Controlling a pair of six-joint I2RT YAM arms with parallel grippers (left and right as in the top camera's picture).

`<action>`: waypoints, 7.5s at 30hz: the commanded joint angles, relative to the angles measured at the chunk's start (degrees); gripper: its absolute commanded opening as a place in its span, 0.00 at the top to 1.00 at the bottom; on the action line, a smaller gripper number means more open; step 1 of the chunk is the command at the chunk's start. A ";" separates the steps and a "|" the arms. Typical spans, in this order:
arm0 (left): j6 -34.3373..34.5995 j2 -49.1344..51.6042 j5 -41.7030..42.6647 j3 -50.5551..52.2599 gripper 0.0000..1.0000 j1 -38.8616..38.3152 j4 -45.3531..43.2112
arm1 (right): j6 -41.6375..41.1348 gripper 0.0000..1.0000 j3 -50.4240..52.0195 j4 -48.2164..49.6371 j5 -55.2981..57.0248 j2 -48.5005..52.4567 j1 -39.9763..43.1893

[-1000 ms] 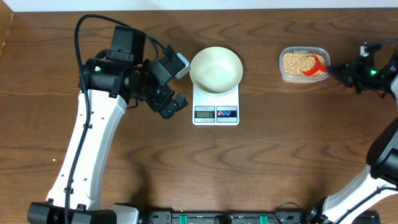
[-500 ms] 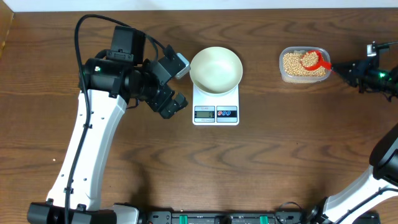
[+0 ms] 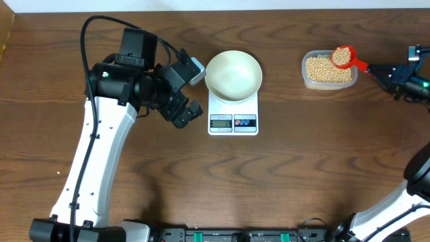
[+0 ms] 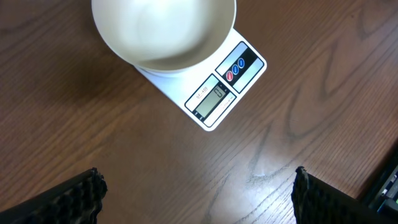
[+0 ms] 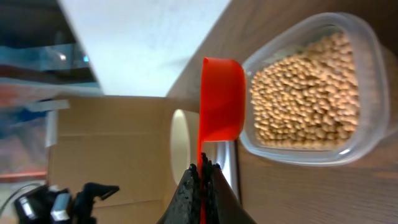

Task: Scoop item into bowl and weigh 50g on scale
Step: 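Lift the filled red scoop out of the tub with the right gripper, then carry the filled scoop left over the bowl on the scale, then tip the scoop to pour soybeans into the cream bowl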

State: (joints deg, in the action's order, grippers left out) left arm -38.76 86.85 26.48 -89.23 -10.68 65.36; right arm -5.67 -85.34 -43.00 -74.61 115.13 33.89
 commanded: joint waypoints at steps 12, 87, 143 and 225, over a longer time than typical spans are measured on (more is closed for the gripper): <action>0.48 -0.48 0.48 0.22 0.02 -0.17 0.09 | -0.07 0.99 0.07 0.37 -13.20 0.83 1.25; 0.48 -0.48 0.48 0.24 0.02 -0.17 0.09 | -13.27 0.99 0.07 26.08 5.18 1.03 -39.56; 0.50 -0.48 0.48 0.24 0.02 -0.17 0.09 | 8.15 0.99 -0.17 13.27 40.04 -7.78 -50.07; 0.48 -0.48 0.48 0.24 0.02 -0.17 0.09 | 18.71 0.99 -0.17 13.40 45.57 -9.92 -50.97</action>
State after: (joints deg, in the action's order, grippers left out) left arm -38.76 86.85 26.65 -89.23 -10.68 65.39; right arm 10.24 -85.01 -29.54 -28.64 107.07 -16.64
